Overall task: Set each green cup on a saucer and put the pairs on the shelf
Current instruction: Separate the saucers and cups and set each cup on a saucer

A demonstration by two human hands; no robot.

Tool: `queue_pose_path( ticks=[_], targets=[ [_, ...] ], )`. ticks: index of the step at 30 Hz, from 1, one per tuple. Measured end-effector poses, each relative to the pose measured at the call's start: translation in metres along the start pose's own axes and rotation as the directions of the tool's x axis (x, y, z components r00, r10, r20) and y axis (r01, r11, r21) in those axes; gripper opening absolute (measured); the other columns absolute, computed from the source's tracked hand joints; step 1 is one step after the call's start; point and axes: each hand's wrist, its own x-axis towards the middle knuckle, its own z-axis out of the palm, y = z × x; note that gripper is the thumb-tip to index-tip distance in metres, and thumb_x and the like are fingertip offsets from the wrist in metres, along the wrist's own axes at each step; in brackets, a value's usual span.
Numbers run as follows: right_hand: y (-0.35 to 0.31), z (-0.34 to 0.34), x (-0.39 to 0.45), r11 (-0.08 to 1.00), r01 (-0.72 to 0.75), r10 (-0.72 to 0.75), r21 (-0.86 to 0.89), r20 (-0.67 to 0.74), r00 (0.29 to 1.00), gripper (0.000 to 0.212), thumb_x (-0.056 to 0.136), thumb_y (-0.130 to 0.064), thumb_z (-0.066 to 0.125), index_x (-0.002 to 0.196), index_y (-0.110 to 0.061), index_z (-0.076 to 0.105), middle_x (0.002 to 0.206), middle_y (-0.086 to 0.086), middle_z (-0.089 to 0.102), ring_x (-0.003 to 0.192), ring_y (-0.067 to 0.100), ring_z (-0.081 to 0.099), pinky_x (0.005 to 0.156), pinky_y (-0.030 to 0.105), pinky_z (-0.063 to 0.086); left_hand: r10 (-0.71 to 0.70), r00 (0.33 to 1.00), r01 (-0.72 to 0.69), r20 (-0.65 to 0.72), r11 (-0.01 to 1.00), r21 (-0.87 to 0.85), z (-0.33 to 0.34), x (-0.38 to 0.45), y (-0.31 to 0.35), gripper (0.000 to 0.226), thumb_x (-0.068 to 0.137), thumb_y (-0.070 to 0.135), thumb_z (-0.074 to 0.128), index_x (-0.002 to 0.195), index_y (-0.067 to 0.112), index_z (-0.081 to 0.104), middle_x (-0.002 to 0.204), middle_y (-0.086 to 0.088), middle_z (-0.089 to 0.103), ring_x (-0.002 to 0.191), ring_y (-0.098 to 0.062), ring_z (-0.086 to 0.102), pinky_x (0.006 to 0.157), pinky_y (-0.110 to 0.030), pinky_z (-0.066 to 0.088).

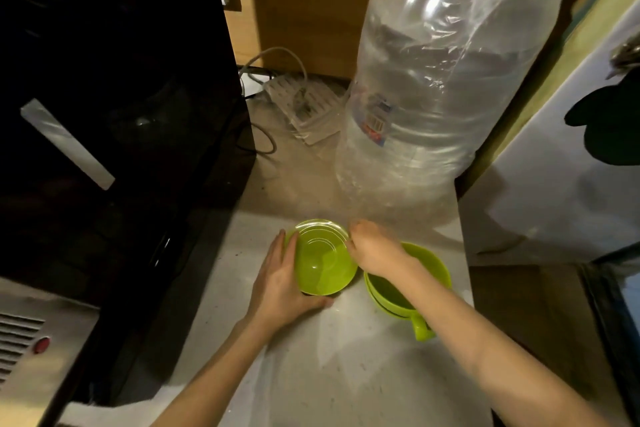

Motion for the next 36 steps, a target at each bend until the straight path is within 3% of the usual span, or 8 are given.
queue_pose_path(
  ticks=[7, 9, 13, 18, 22, 25, 30, 36],
  targets=[
    [0.000, -0.001, 0.005, 1.000, -0.015, 0.015, 0.008, -0.043, 0.999, 0.029, 0.087, -0.012, 0.043, 0.104, -0.002, 0.064, 0.112, 0.020, 0.060, 0.106, 0.039, 0.057, 0.083, 0.039, 0.048, 0.067, 0.996, -0.071, -0.054, 0.995, -0.070, -0.002, -0.002, -0.001, 0.126, 0.038, 0.049, 0.084, 0.141, 0.013, 0.021, 0.149, -0.008, 0.029, 0.137, -0.021, 0.026, 0.104, -0.019, 0.018],
    [-0.002, -0.004, 0.001, 1.000, 0.009, -0.007, 0.022, -0.068, 0.998, 0.028, 0.087, -0.011, 0.042, 0.102, -0.001, 0.064, 0.108, 0.022, 0.061, 0.103, 0.039, 0.058, 0.080, 0.038, 0.048, 0.097, 0.992, -0.105, -0.082, 0.989, -0.102, -0.007, -0.006, 0.002, 0.123, 0.038, 0.046, 0.086, 0.139, 0.017, 0.023, 0.144, -0.001, 0.032, 0.130, -0.010, 0.030, 0.101, -0.013, 0.021],
    [-0.016, -0.018, -0.020, 0.992, 0.054, -0.038, 0.116, -0.139, 0.990, 0.028, 0.087, -0.014, 0.042, 0.096, -0.002, 0.066, 0.102, 0.023, 0.061, 0.098, 0.038, 0.059, 0.078, 0.038, 0.047, 0.183, 0.977, -0.200, -0.114, 0.966, -0.163, -0.024, -0.019, 0.003, 0.113, 0.038, 0.045, 0.086, 0.128, 0.034, 0.019, 0.127, 0.016, 0.025, 0.111, 0.017, 0.017, 0.087, 0.012, 0.010],
    [-0.039, -0.021, -0.057, 0.994, 0.111, -0.113, -0.026, -0.218, 0.969, 0.028, 0.089, -0.016, 0.041, 0.098, -0.001, 0.063, 0.107, 0.019, 0.060, 0.104, 0.036, 0.056, 0.082, 0.039, 0.043, 0.204, 0.966, -0.227, -0.157, 0.964, -0.140, -0.037, -0.051, -0.011, 0.123, 0.035, 0.064, 0.074, 0.136, 0.010, 0.030, 0.136, 0.011, 0.025, 0.127, 0.012, 0.012, 0.101, 0.004, 0.007],
    [-0.054, -0.001, -0.082, 0.993, 0.114, -0.111, 0.008, -0.178, 0.978, 0.023, 0.089, -0.010, 0.043, 0.098, 0.000, 0.062, 0.108, 0.019, 0.059, 0.106, 0.033, 0.054, 0.080, 0.039, 0.046, 0.223, 0.967, -0.237, -0.124, 0.965, -0.111, -0.036, -0.081, -0.028, 0.119, 0.041, 0.076, 0.065, 0.137, 0.016, 0.028, 0.140, 0.007, 0.025, 0.134, 0.012, 0.011, 0.109, -0.010, 0.015],
    [-0.058, 0.022, -0.096, 0.993, 0.118, -0.113, 0.033, -0.122, 0.986, 0.024, 0.090, -0.010, 0.041, 0.098, 0.000, 0.062, 0.107, 0.019, 0.060, 0.104, 0.032, 0.054, 0.084, 0.039, 0.043, 0.111, 0.994, -0.112, -0.014, 0.987, -0.116, -0.034, -0.107, -0.034, 0.123, 0.034, 0.081, 0.061, 0.137, 0.031, 0.018, 0.143, 0.013, 0.016, 0.135, -0.001, 0.013, 0.108, -0.019, 0.014],
    [-0.054, 0.052, -0.114, 0.989, 0.044, -0.033, 0.138, -0.080, 0.996, 0.027, 0.090, -0.014, 0.043, 0.102, -0.003, 0.064, 0.107, 0.017, 0.061, 0.104, 0.029, 0.054, 0.084, 0.034, 0.042, 0.127, 0.992, -0.127, 0.011, 0.992, -0.015, -0.015, -0.128, -0.045, 0.121, 0.039, 0.079, 0.064, 0.137, 0.017, 0.030, 0.147, -0.008, 0.032, 0.130, -0.015, 0.029, 0.106, -0.034, 0.028],
    [-0.044, 0.069, -0.121, 0.964, -0.057, 0.072, 0.260, -0.048, 0.996, 0.021, 0.084, -0.011, 0.050, 0.089, 0.000, 0.067, 0.095, 0.021, 0.062, 0.093, 0.033, 0.057, 0.075, 0.034, 0.041, 0.147, 0.986, -0.152, 0.081, 0.987, 0.054, -0.001, -0.128, -0.053, 0.123, 0.037, 0.079, 0.065, 0.137, 0.015, 0.032, 0.148, -0.010, 0.032, 0.134, -0.017, 0.025, 0.110, -0.034, 0.021]
  ],
)
